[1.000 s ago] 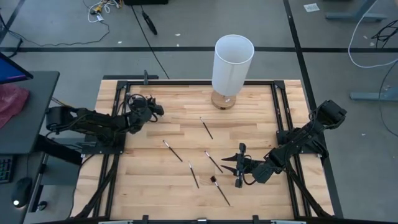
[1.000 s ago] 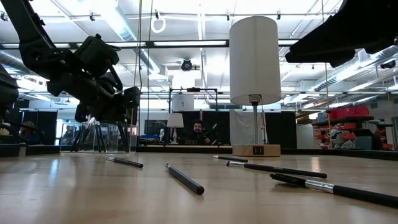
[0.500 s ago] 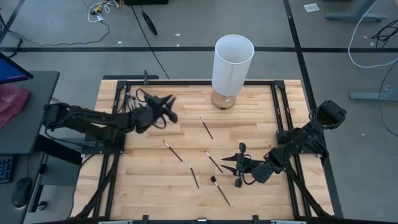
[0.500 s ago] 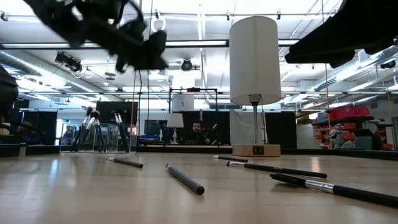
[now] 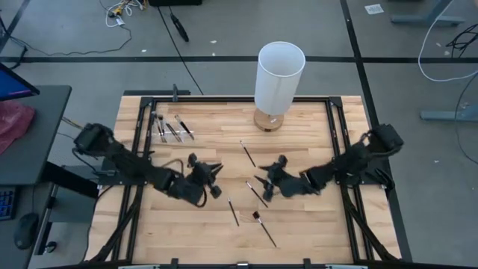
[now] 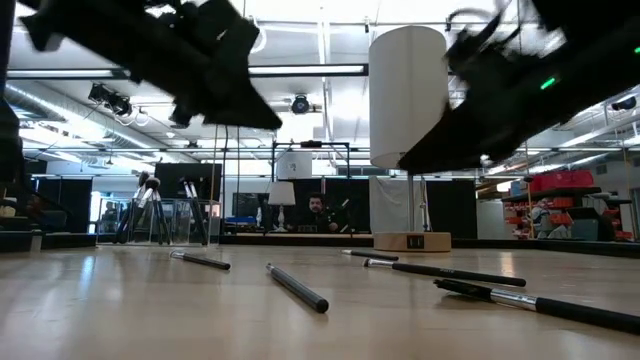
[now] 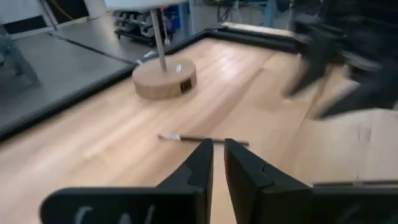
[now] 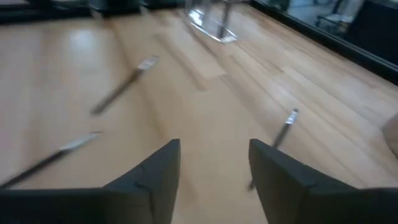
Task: Put items in baskets/containers
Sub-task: Put the black eyeshadow brush into the transparent organizer
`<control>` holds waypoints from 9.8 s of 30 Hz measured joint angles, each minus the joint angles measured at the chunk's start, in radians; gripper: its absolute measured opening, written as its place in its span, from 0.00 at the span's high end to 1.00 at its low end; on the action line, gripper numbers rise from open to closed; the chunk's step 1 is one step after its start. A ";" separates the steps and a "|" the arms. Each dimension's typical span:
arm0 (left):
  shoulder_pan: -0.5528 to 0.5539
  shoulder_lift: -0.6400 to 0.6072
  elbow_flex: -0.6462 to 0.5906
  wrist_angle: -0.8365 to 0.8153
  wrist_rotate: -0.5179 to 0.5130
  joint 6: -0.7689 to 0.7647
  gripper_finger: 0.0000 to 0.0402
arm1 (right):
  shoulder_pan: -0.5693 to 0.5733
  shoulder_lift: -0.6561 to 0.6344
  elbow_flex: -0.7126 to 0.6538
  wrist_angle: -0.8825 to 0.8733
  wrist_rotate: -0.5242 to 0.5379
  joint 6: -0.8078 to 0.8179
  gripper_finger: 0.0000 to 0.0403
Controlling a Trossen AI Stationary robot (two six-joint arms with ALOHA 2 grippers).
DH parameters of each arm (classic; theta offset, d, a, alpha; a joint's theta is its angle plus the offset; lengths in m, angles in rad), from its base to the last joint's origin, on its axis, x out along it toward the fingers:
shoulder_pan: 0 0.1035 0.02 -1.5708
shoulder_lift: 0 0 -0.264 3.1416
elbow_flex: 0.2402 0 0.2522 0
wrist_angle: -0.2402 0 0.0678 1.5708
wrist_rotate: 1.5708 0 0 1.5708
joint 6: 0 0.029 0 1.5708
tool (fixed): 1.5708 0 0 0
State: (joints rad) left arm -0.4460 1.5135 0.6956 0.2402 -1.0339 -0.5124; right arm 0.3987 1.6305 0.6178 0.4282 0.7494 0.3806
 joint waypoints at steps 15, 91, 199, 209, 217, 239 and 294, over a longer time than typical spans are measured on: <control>-0.082 0.223 0.000 0.056 -0.119 -0.281 0.91 | -0.403 0.340 0.148 0.136 -0.251 -0.094 0.48; 0.001 0.501 0.195 1.033 0.666 0.614 0.44 | 0.097 0.033 -0.163 0.870 -0.609 -0.336 0.98; 0.881 -0.554 -0.088 -0.959 0.380 -0.378 0.93 | 0.116 -0.019 -0.163 0.432 -0.391 -0.175 0.66; 0.955 -0.552 -0.103 -0.933 0.468 -0.365 0.93 | 0.116 -0.019 -0.163 0.431 -0.391 -0.172 0.66; 0.955 -0.552 -0.103 -0.934 0.470 -0.358 0.92 | 0.116 -0.019 -0.163 0.431 -0.391 -0.172 0.66; 0.970 -0.603 -0.043 -0.942 0.391 -0.237 0.64 | 0.116 -0.019 -0.163 0.431 -0.391 -0.156 0.66; -0.052 0.221 0.359 -0.809 0.354 -0.811 0.73 | 0.115 -0.017 -0.163 0.438 -0.391 -0.192 0.66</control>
State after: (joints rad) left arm -0.4977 1.7344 1.0550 -0.5689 -0.6795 -1.3237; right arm 0.5140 1.6131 0.4549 0.8658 0.3584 0.1886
